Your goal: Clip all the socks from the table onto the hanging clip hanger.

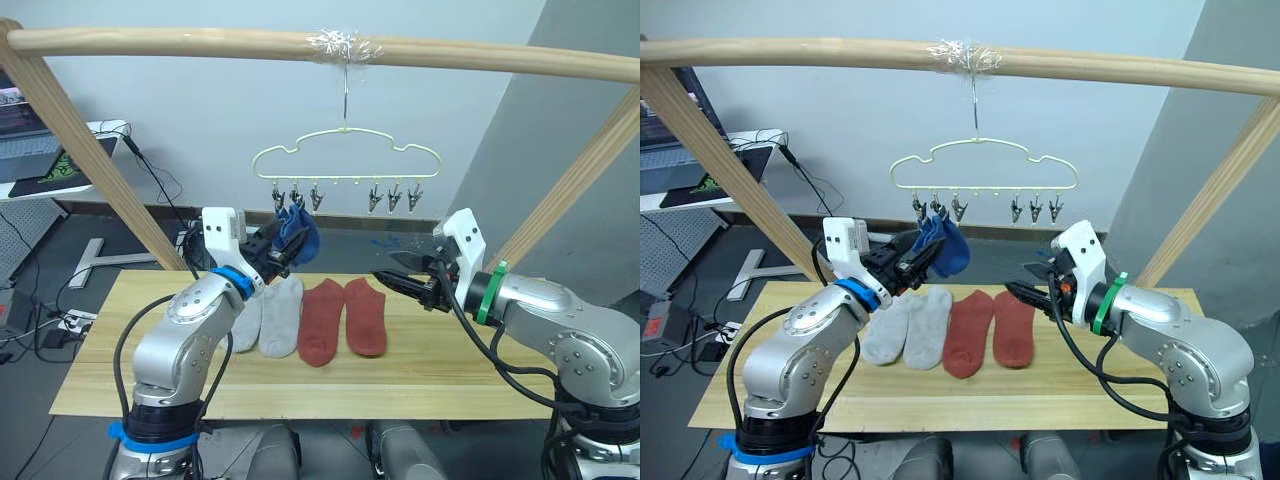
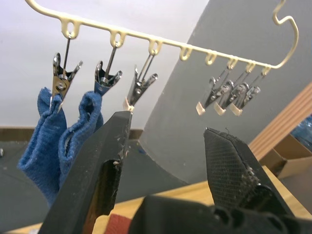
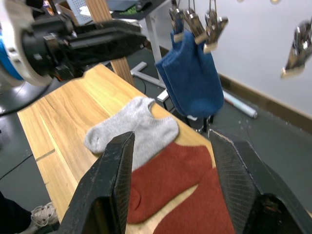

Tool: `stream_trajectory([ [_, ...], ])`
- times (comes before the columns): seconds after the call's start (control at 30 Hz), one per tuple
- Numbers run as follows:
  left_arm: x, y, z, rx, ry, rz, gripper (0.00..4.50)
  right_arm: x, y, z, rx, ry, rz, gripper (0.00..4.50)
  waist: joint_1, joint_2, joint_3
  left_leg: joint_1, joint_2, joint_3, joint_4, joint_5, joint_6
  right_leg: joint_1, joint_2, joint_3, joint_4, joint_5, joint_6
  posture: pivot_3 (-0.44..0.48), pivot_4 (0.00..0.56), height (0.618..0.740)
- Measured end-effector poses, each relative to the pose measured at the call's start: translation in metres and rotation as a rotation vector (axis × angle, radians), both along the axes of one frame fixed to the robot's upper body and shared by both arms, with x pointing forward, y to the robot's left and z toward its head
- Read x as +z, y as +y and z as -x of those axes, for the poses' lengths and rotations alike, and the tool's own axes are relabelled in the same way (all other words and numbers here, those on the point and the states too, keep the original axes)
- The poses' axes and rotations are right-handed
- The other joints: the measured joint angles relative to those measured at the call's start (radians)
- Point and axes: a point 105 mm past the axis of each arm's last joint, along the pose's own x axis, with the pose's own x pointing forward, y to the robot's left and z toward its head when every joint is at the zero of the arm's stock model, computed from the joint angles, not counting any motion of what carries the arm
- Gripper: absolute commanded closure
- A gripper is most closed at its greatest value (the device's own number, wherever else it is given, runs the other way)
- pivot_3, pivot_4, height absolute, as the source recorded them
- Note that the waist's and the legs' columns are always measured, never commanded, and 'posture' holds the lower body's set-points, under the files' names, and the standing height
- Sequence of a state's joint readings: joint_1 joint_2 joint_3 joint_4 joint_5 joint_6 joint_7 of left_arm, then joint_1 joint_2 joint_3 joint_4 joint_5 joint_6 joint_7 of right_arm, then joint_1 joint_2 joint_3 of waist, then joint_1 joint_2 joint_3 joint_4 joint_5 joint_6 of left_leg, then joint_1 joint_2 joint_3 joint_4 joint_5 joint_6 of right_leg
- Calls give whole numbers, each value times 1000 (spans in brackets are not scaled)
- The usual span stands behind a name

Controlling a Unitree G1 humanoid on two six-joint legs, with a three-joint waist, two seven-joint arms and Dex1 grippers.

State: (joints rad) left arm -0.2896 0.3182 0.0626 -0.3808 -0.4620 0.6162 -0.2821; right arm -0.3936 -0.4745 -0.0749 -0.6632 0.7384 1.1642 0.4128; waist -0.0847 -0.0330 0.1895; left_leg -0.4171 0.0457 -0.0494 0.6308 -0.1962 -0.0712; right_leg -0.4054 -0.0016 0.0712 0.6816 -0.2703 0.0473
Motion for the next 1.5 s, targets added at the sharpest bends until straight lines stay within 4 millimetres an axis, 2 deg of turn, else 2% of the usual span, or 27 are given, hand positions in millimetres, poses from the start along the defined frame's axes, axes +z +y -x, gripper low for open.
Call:
stream_trajectory([
  [0.23, 5, -8, -18, 82, -86, -53, 2369, 5, 5, 1, 20, -11, -14, 2003, 2, 0, 0, 0, 0, 0, 0, 0, 0, 0, 0, 0, -1, 0, 0, -77, 160, 740],
  [0.37, -7, -20, -27, 105, -66, -87, 2369, 5, 8, 3, 30, -14, -15, 2003, 2, 0, 0, 0, 0, 0, 0, 0, 0, 0, 0, 0, -1, 0, 0, -76, 168, 740],
  [0.5, -13, -21, -33, 131, -59, -110, 2369, 5, 9, 3, 32, -11, -15, 2003, 1, 0, 0, 0, 0, 0, -1, 0, 0, 0, 0, 0, -1, 0, 0, -88, 175, 740],
  [0.97, -16, -34, -62, 156, -58, -105, 2369, 7, 12, 12, 32, -13, -18, 2003, -3, 0, 1, -1, 0, 0, -1, 0, 0, 0, 0, 0, -2, 0, 0, -160, 174, 740],
  [1.1, -20, -34, -69, 162, -48, -116, 2369, 8, 7, 11, 2, -23, -14, 2003, -6, 0, 1, -1, 0, 0, -1, 0, 0, 0, 0, 0, -2, 0, 0, -167, 173, 740],
  [1.5, -3, -36, -89, 202, -107, -116, 2369, 7, 5, 11, -36, -19, -17, 2003, -25, -1, 1, -2, 0, 0, -2, 0, 0, 0, 0, 0, -3, 0, 1, -190, 172, 740],
])
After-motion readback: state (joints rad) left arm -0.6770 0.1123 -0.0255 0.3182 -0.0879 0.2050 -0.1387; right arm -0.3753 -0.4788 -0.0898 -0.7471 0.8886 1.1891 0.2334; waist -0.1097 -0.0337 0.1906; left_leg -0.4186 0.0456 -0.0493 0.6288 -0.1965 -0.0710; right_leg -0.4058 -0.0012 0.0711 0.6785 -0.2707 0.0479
